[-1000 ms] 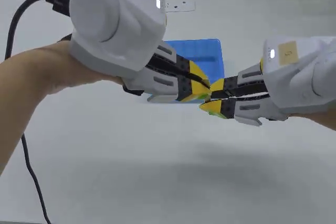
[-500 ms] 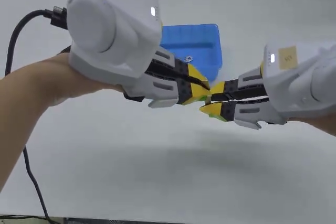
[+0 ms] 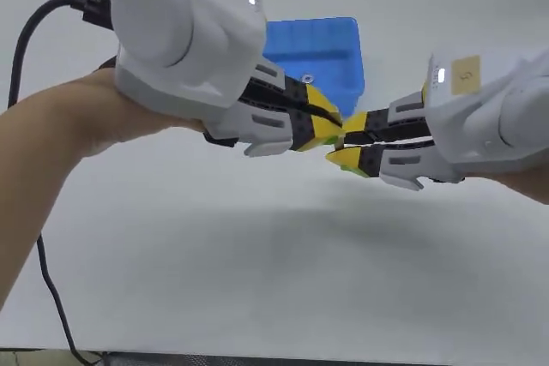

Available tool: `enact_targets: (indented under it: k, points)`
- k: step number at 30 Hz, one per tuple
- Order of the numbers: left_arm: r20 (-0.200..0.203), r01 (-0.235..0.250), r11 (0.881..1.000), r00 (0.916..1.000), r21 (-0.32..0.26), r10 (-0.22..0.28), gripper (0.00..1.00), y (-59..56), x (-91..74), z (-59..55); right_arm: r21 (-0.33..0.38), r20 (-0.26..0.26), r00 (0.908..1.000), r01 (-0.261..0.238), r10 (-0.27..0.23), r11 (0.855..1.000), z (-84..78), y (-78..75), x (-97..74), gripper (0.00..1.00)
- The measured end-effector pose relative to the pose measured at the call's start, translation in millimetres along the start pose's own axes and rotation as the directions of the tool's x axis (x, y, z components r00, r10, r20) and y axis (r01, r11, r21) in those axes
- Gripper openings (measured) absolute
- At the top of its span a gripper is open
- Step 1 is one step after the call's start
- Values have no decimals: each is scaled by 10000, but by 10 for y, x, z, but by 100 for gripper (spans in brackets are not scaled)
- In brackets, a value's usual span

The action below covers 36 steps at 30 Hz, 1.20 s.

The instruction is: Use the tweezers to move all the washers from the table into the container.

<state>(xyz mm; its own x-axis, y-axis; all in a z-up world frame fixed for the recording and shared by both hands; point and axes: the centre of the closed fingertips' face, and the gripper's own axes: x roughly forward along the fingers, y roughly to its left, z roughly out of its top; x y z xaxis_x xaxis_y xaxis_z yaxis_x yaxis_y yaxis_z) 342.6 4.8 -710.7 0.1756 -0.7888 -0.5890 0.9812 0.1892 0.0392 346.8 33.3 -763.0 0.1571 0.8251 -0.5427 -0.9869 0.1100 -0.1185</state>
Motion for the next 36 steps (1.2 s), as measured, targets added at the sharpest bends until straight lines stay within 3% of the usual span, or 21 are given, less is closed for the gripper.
enact_targets:
  k: [22,36]
  points:
    - [-106,-66,10000,9999,-30,66,7,151,133,7,243,21,9990,444,-444,9987,-102,-218,64,12]
    - [-147,-15,10000,9999,-58,14,7,178,172,-16,461,48,9993,379,-381,9982,-134,-234,111,12]
